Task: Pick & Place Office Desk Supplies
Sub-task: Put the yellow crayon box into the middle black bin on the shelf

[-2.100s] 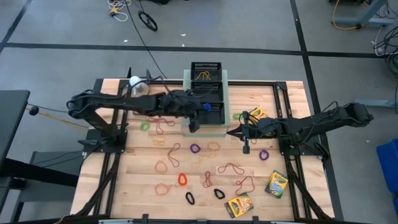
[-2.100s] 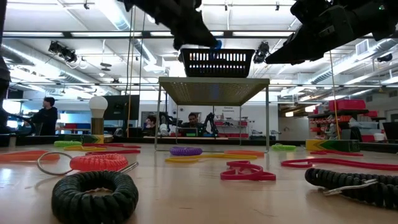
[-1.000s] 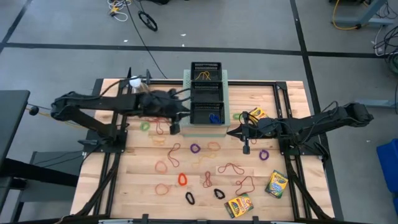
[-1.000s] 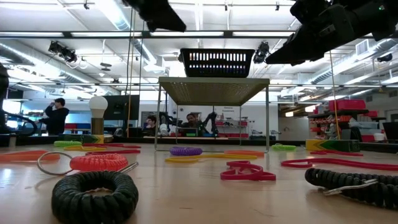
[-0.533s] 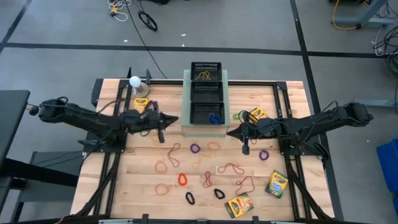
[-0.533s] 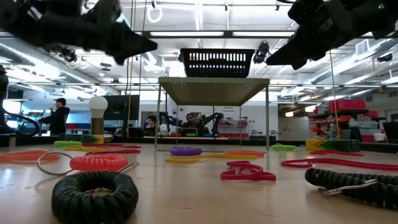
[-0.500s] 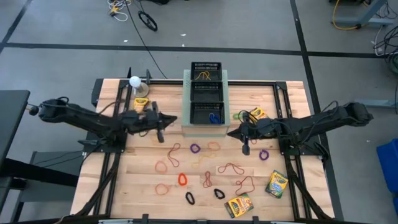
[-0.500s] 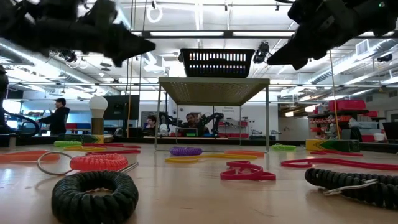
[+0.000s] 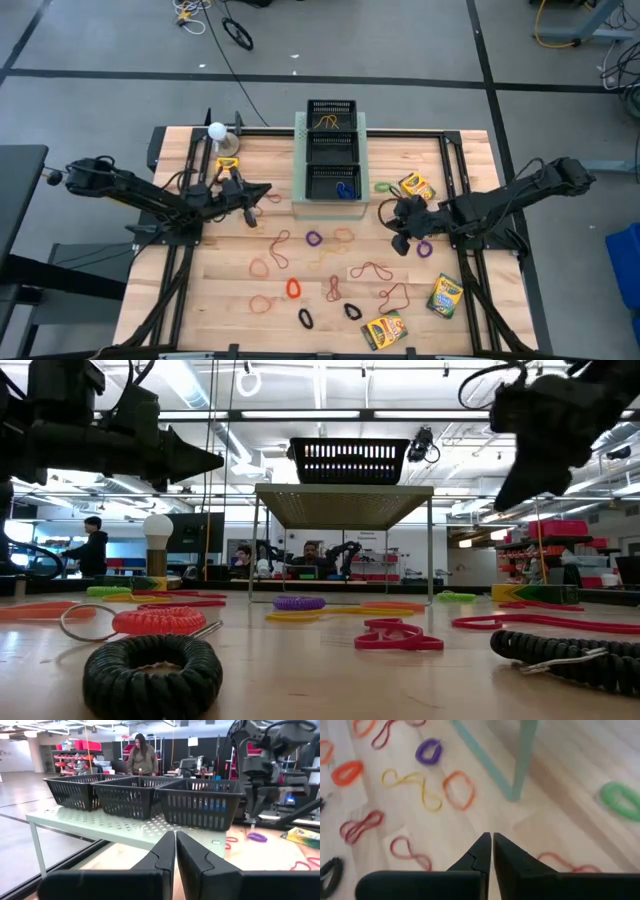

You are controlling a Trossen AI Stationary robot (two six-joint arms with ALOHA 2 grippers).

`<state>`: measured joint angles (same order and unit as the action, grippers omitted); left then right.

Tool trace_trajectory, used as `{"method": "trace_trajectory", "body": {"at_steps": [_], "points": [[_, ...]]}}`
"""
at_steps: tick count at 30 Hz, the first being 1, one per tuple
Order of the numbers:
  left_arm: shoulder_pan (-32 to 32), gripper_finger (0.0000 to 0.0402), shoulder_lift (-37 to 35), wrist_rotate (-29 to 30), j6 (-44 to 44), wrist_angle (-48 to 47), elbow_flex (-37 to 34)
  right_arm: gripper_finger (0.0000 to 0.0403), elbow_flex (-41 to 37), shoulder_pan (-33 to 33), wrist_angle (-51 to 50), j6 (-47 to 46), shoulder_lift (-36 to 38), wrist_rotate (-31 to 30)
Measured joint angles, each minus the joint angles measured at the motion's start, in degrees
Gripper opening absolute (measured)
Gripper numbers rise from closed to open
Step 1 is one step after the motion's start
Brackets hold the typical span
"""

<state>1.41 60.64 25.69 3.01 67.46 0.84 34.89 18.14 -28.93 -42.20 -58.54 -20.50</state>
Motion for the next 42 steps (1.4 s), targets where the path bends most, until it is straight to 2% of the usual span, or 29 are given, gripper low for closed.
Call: {"method": "trace_trajectory", "body": {"at_steps": [6,13,18,21,28,34,38,42], "points": [[0.0,0.0023,0.0,0.2,-0.1,-0.1,0.0,0.0057,0.8,4.9,1.3,-3.0,-1.7,5.6],[0.0,0.0023,0.0,0.2,-0.2,-0.4,0.0,0.0086,8.8,7.8,1.2,-0.3,-12.9,12.5],[0.0,0.0023,0.0,0.2,-0.2,-0.4,0.0,0.0107,13.9,10.0,5.8,2.1,-21.8,25.5],[0.0,0.0023,0.0,0.2,-0.2,-0.4,0.0,0.0115,18.0,12.8,5.9,2.1,-27.9,30.0],[0.0,0.0022,0.0,0.2,-0.2,-0.3,0.0,0.0151,27.0,16.6,4.0,2.6,-40.6,33.2],[0.0,0.0023,0.1,0.2,-0.2,-0.4,0.0,0.0191,30.8,17.1,4.2,4.6,-46.9,36.6],[0.0,0.0023,0.1,0.2,-0.2,-0.5,0.1,0.0186,30.4,17.1,6.1,5.6,-48.4,38.6],[0.0,0.0023,0.1,0.2,-0.2,-0.5,0.1,0.0155,29.4,17.0,6.4,6.6,-48.6,38.5]]}}
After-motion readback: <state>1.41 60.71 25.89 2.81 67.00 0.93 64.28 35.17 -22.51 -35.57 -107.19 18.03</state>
